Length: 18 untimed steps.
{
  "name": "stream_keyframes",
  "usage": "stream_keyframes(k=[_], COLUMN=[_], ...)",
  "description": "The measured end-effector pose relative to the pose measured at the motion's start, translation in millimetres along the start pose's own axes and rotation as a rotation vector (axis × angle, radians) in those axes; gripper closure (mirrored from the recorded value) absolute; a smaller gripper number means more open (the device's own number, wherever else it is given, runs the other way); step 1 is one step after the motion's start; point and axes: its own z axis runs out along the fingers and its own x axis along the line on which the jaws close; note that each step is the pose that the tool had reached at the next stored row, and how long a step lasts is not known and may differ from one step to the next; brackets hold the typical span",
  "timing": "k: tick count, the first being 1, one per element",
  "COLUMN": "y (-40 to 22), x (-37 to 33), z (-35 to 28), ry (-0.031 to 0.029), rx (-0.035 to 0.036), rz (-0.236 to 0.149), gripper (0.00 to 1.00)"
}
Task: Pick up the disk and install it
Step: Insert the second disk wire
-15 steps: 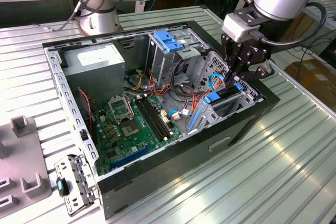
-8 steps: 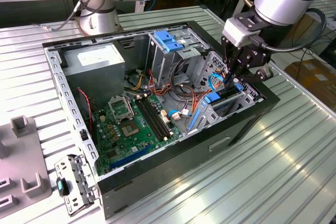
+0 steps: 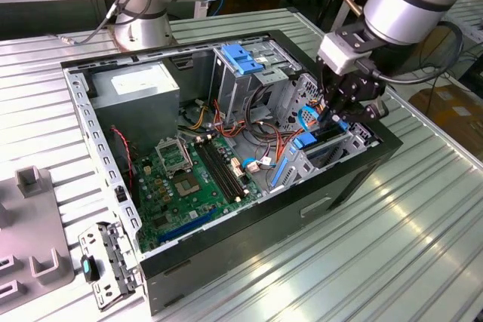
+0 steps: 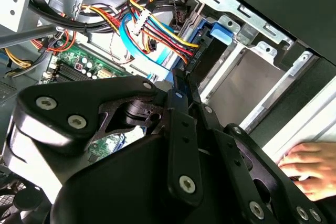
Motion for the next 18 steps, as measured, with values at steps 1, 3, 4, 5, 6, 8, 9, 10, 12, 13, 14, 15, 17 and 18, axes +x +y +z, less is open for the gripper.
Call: stream_keyframes(k=[1, 3, 4, 5, 6, 8, 9, 10, 12, 13, 14, 15, 17, 18], y=[0.0, 0.0, -0.2, -0.6, -1.5, -2.2, -2.5, -2.6, -2.6, -2.6, -2.6, -2.6, -2.6, -2.7], x=[0.6, 2.7, 3.1, 3.3, 3.3, 3.4, 3.4, 3.5, 4.8, 5.1, 5.4, 5.9, 7.8, 8.6], z=[0.3, 0.8, 0.8, 0.8, 0.9, 1.0, 1.0, 1.1, 1.2, 1.3, 1.2, 1.2, 1.1, 1.0], ry=[-0.0016, -0.013, -0.0155, -0.0162, -0.0162, -0.0164, -0.0163, -0.0163, -0.0163, -0.0165, -0.0169, -0.019, -0.0324, -0.0398], rx=[0.0, 0.0, 0.0, 0.0, -0.0001, -0.0001, 0.0, 0.0001, 0.0001, 0.0001, 0.0001, 0.0001, 0.0, 0.0001], rz=[0.0, 0.001, 0.001, 0.001, 0.001, 0.001, 0.001, 0.001, 0.001, 0.001, 0.001, 0.001, 0.002, 0.003], gripper=[0.84, 0.84, 0.84, 0.84, 0.84, 0.84, 0.84, 0.84, 0.84, 0.84, 0.84, 0.84, 0.84, 0.84])
